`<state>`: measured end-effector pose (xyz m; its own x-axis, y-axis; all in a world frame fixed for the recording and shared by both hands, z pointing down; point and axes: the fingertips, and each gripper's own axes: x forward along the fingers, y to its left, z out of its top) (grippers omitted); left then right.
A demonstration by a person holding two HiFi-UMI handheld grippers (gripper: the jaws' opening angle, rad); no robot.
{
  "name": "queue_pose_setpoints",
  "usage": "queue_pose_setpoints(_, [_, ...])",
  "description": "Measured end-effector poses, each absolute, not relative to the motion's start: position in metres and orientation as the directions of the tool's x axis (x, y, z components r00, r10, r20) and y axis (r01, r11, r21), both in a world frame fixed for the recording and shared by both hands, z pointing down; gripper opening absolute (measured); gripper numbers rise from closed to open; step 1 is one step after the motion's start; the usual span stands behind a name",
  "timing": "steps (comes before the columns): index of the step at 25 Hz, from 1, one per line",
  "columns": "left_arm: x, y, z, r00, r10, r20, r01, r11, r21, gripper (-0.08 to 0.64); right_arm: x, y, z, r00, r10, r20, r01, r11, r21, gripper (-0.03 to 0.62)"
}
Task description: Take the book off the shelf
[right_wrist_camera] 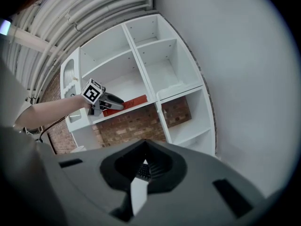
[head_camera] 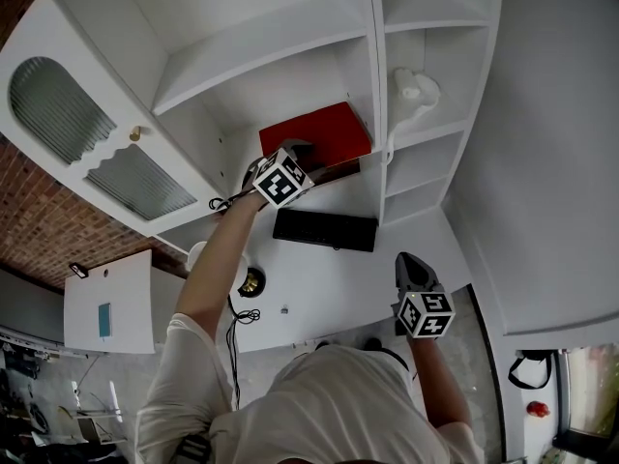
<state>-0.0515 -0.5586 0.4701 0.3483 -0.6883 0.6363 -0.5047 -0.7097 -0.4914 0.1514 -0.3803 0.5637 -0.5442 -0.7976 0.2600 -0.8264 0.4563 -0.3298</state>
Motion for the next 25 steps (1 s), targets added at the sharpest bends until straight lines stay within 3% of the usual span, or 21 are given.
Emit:
queue_pose_setpoints(10, [-0.047, -0.547, 0.474, 0.32, -0.707, 0.63, -0.48, -0.695, -0.536, 0.227, 0.158, -0.386, 0.566, -0.557, -0.789, 0.261, -0.817, 0.465, -0.34, 0.003])
queue_pose_setpoints(14, [-0.046, -0.545, 0.479, 0.265, -0.748, 0.608, -0.431, -0.656, -0.62, 0.253, 0.162, -0.39, 0.568, -0.558, -0.786, 0.266, -0.816, 0.461, -0.349, 0.003])
queue_pose_setpoints(25, [-0.048, -0.556, 0.491, 0.014, -0.95, 0.313, -0.261, -0.306, -0.916, 0.252, 0.172, -0.396, 0.578, -0.578, -0.765, 0.284, -0.803, 0.469, -0.369, 0.003])
